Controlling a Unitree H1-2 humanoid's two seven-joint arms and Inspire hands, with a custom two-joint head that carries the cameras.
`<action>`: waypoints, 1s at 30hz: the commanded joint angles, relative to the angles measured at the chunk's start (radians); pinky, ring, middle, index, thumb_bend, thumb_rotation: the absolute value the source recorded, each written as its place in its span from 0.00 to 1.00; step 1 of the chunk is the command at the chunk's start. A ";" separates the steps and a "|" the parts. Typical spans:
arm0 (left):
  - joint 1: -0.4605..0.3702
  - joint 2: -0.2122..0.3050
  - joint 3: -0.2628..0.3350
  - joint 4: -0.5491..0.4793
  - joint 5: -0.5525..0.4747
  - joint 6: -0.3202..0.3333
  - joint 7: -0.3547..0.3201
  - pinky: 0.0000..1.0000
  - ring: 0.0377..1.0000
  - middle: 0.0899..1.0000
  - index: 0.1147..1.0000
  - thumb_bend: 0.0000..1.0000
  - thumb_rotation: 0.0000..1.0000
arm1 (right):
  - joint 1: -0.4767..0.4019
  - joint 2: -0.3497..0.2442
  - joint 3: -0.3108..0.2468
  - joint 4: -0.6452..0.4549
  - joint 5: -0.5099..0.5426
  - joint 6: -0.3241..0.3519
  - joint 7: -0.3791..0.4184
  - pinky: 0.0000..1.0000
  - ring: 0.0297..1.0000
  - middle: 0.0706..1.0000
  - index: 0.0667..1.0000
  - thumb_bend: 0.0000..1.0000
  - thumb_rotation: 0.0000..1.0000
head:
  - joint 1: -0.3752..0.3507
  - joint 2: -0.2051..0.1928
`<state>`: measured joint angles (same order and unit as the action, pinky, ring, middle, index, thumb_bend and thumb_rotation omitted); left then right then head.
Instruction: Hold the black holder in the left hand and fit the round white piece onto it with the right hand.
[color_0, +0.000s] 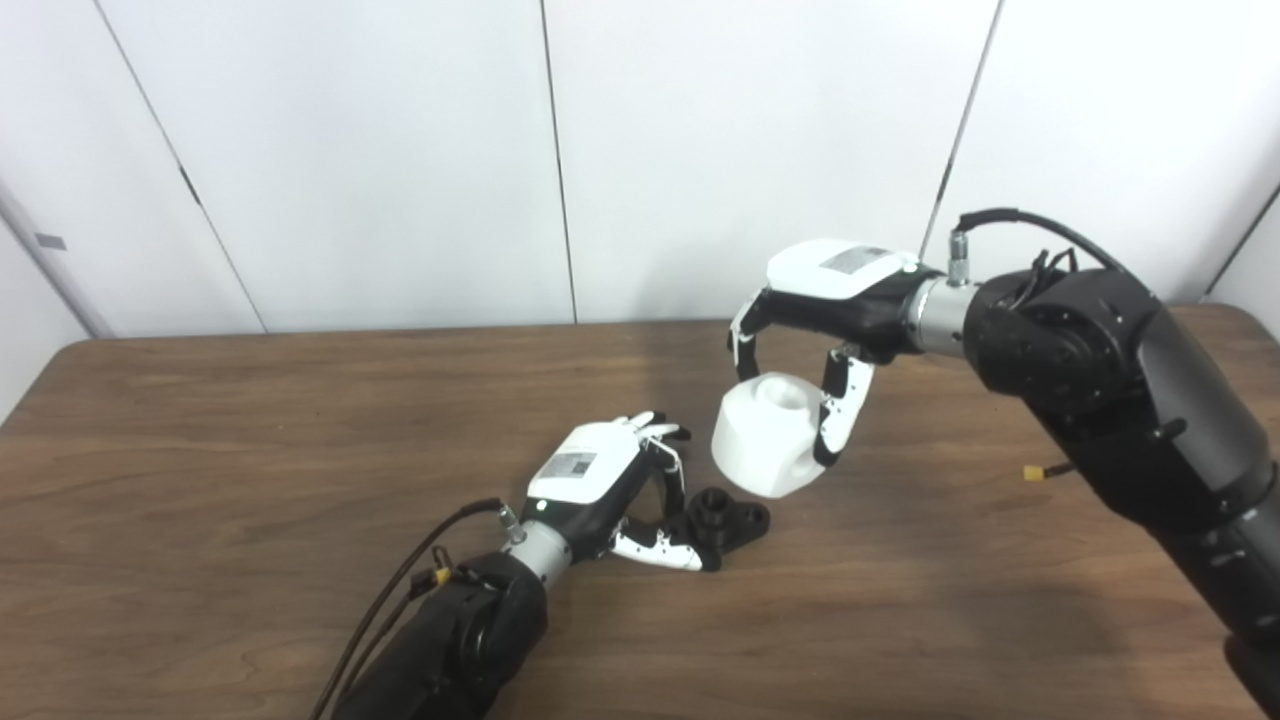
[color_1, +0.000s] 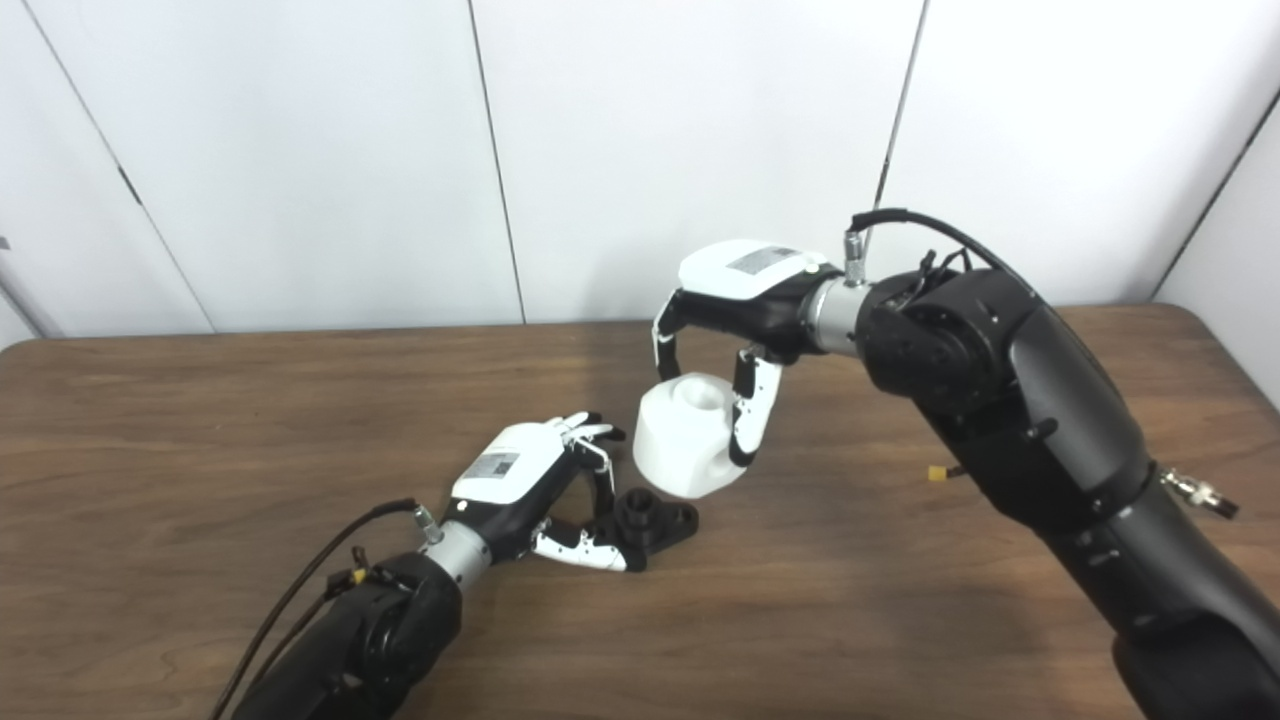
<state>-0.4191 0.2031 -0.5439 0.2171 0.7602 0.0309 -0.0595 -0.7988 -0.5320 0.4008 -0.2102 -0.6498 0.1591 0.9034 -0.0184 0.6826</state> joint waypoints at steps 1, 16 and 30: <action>0.007 -0.013 -0.041 0.041 0.027 0.019 -0.068 0.96 0.96 0.87 0.41 0.52 0.06 | -0.059 0.002 -0.010 -0.026 -0.003 -0.011 -0.019 0.83 0.87 0.77 0.44 0.53 0.14 | 0.000 0.001; 0.011 -0.020 -0.044 0.031 0.034 0.029 -0.074 0.94 0.96 0.86 0.41 0.52 0.06 | -0.035 0.061 0.005 0.024 -0.027 -0.028 -0.038 0.84 0.83 0.76 0.44 0.53 0.14 | 0.011 0.007; 0.021 -0.022 -0.046 0.004 0.029 0.037 -0.075 0.95 0.96 0.86 0.41 0.52 0.06 | -0.021 0.071 0.009 0.043 -0.042 -0.031 -0.035 0.89 0.84 0.76 0.44 0.53 0.15 | 0.018 0.018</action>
<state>-0.4246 0.1928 -0.5509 0.2063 0.7622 0.0585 -0.0763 -0.7840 -0.4581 0.4211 -0.1616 -0.6891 0.1343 0.8999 -0.0046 0.6995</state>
